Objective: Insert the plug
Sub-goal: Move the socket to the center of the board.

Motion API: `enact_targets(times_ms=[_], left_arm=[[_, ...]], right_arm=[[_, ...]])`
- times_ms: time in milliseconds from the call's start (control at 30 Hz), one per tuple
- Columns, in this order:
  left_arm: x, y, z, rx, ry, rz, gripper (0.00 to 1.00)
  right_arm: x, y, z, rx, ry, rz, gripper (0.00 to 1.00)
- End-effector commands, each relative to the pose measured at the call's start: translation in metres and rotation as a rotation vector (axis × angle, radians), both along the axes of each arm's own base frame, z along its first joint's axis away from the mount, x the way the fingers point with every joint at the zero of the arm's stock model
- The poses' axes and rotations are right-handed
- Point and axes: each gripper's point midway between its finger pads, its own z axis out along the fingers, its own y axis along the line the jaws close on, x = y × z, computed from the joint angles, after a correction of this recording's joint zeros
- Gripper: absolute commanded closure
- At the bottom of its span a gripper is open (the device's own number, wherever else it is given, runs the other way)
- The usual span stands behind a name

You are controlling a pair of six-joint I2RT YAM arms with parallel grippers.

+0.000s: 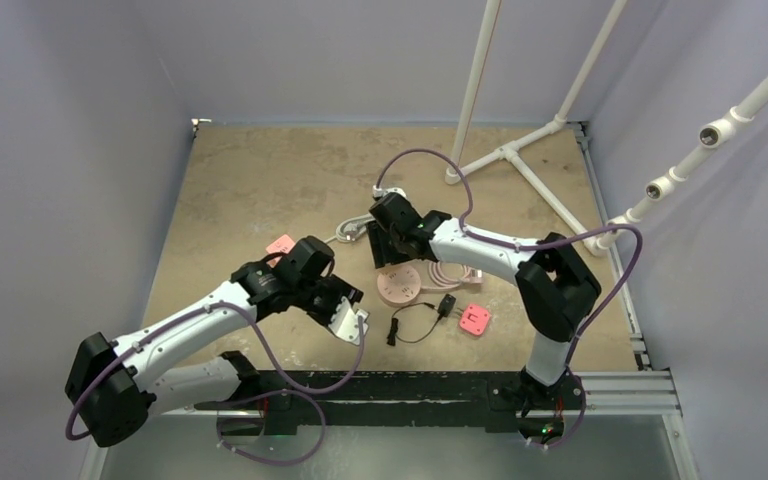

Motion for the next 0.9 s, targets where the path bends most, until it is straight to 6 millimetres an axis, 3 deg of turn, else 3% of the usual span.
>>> enact_targets(times_ms=[0, 133, 200, 300, 400, 467, 533, 600, 667, 733, 800, 867], left_arm=[[-0.005, 0.004, 0.003, -0.021, 0.008, 0.015, 0.54], [-0.007, 0.004, 0.003, -0.04, 0.017, 0.032, 0.54], [-0.009, 0.004, 0.003, -0.045, 0.021, 0.037, 0.54], [-0.01, 0.006, 0.003, -0.046, 0.026, 0.045, 0.54], [-0.011, 0.008, 0.001, -0.045, 0.029, 0.057, 0.54], [-0.01, 0.008, 0.001, -0.048, 0.029, 0.066, 0.54], [-0.007, 0.005, 0.002, -0.057, 0.033, 0.082, 0.54], [-0.004, 0.001, 0.005, -0.077, 0.036, 0.098, 0.54], [-0.001, -0.007, 0.006, -0.104, 0.034, 0.091, 0.52], [0.009, -0.019, 0.008, -0.152, 0.007, 0.089, 0.46], [0.02, -0.033, 0.009, -0.198, -0.025, 0.074, 0.39], [0.028, -0.048, 0.01, -0.231, -0.056, 0.029, 0.35]], right_arm=[[-0.031, 0.024, 0.019, 0.098, 0.033, 0.14, 1.0], [-0.047, 0.019, 0.037, 0.139, 0.049, 0.167, 1.0], [-0.045, 0.013, 0.051, 0.14, 0.019, 0.173, 1.0], [-0.036, -0.006, 0.069, 0.091, -0.043, 0.144, 1.0], [-0.039, -0.027, 0.08, 0.04, -0.086, 0.145, 1.0], [-0.045, -0.019, 0.103, 0.129, -0.127, 0.226, 1.0], [-0.036, -0.021, 0.13, 0.149, -0.247, 0.248, 1.0], [-0.031, -0.023, 0.144, 0.141, -0.326, 0.278, 1.0], [-0.026, -0.027, 0.138, 0.11, -0.323, 0.249, 1.0], [-0.011, -0.035, 0.119, 0.045, -0.278, 0.159, 1.0], [0.007, -0.054, 0.1, 0.018, -0.216, 0.021, 1.0], [0.012, -0.073, 0.077, 0.006, -0.103, -0.128, 1.0]])
